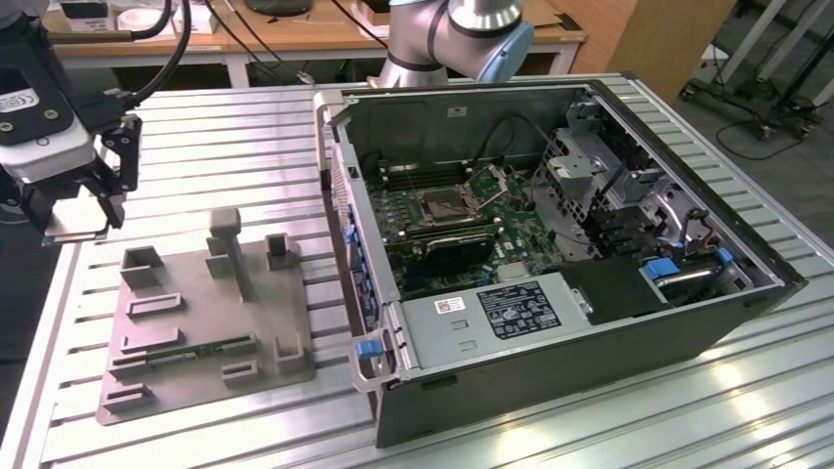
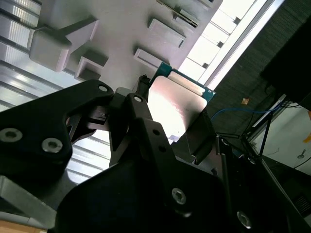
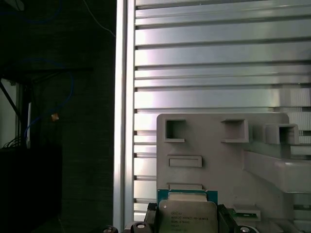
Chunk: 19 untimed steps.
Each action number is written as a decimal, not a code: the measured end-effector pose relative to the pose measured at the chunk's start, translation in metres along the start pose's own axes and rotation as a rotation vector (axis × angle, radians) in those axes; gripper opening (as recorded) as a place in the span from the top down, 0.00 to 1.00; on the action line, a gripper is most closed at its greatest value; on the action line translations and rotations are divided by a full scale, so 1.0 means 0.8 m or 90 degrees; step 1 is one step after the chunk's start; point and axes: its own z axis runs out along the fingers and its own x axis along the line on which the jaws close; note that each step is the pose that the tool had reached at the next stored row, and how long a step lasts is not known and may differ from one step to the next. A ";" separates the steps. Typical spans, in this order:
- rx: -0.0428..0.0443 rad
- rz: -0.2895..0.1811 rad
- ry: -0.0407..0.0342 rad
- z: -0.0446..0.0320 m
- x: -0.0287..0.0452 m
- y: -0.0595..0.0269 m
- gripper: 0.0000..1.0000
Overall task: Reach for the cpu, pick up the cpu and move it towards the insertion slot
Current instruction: 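Pick up the cpu and move it towards the insertion slot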
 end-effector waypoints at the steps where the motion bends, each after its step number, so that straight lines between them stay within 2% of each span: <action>1: 0.0001 0.000 0.0003 -0.0001 0.0000 0.000 0.45; 10: 0.0001 0.000 -0.0002 -0.0028 0.0015 0.000 0.45; 19: 0.0000 0.000 -0.0010 -0.0103 0.0023 0.000 0.45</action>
